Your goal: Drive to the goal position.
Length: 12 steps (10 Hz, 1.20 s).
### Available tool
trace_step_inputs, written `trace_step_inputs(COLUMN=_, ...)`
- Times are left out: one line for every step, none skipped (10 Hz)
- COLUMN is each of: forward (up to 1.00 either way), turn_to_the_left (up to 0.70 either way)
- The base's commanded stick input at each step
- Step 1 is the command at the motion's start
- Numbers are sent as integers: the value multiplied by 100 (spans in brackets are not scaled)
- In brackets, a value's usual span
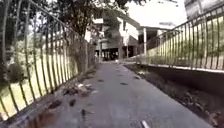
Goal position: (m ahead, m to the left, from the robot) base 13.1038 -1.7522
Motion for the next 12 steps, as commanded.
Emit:
trace_step_inputs(forward=50, turn_to_the_left=0)
trace_step_inputs(forward=50, turn_to_the_left=0)
trace_step_inputs(forward=50, turn_to_the_left=0)
trace_step_inputs(forward=50, turn_to_the_left=0)
trace_step_inputs(forward=50, turn_to_the_left=0)
trace_step_inputs(forward=50, turn_to_the_left=0)
trace_step_inputs(forward=50, turn_to_the_left=0)
trace_step_inputs(forward=50, turn_to_the_left=0)
trace_step_inputs(forward=50, turn_to_the_left=0)
trace_step_inputs(forward=50, turn_to_the_left=0)
trace_step_inputs(forward=50, turn_to_the_left=0)
trace_step_inputs(forward=50, turn_to_the_left=0)
